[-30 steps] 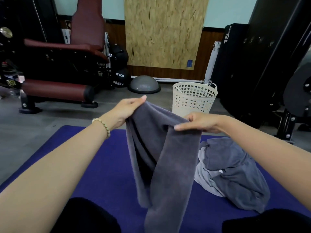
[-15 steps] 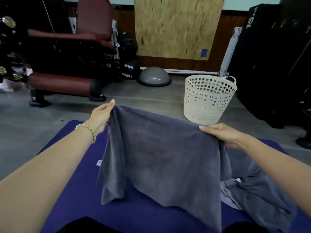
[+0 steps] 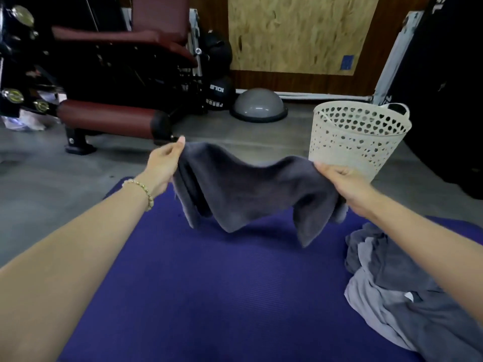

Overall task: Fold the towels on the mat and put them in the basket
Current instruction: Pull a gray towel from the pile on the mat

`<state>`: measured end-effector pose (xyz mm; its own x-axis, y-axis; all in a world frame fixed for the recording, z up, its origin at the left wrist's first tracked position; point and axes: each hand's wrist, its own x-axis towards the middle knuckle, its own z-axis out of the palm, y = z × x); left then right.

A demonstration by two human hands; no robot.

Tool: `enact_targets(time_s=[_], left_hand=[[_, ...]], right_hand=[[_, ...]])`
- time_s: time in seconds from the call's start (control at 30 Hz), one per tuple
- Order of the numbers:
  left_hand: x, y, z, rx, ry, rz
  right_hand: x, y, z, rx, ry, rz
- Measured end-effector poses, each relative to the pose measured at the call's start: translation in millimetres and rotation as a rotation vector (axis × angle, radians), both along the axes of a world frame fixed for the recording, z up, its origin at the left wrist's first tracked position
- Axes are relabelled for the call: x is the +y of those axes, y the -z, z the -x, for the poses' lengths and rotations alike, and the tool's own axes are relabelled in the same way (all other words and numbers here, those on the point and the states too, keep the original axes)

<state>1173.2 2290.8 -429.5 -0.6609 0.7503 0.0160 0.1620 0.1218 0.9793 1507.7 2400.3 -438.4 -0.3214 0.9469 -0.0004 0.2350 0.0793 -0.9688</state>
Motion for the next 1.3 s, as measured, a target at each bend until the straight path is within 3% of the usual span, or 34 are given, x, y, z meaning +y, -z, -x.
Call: enact_targets(time_s=[0.2, 0.3, 0.4, 0.53, 0.67, 0.77, 0.83, 1.0, 1.13, 1.3], left_hand=[[-25, 170, -3, 0.057, 0.168, 0.46], [-39, 240, -5, 0.071, 0.298, 0.699], [-42, 291, -8, 0.067, 0.379, 0.797], [-14, 327, -27, -0.006, 0.423, 0.734], [42, 336, -70, 0.067, 0.479, 0.669], [78, 341, -117, 0.165, 0.644, 0.704], [95, 347, -150, 0.169, 0.745, 0.747], [117, 376, -206, 0.06, 0.801, 0.789], [122, 391, -223, -0.044, 0.676, 0.753], [121, 403, -214, -0.286, 0.494, 0.708]], right_hand=[[-16, 168, 14, -0.383, -0.271, 0.211], [-30, 238, 14, -0.459, -0.437, 0.439], [-40, 285, 5, -0.482, -0.529, 0.634], [-21, 324, -20, -0.387, -0.237, 0.581], [13, 355, -43, -0.369, 0.092, 0.417], [28, 384, -53, -0.374, 0.235, 0.541], [26, 398, -54, -0.376, 0.239, 0.676], [25, 421, -51, -0.301, 0.239, 0.703], [26, 398, -39, -0.075, 0.111, 0.785], [13, 383, -23, -0.024, -0.037, 0.743]])
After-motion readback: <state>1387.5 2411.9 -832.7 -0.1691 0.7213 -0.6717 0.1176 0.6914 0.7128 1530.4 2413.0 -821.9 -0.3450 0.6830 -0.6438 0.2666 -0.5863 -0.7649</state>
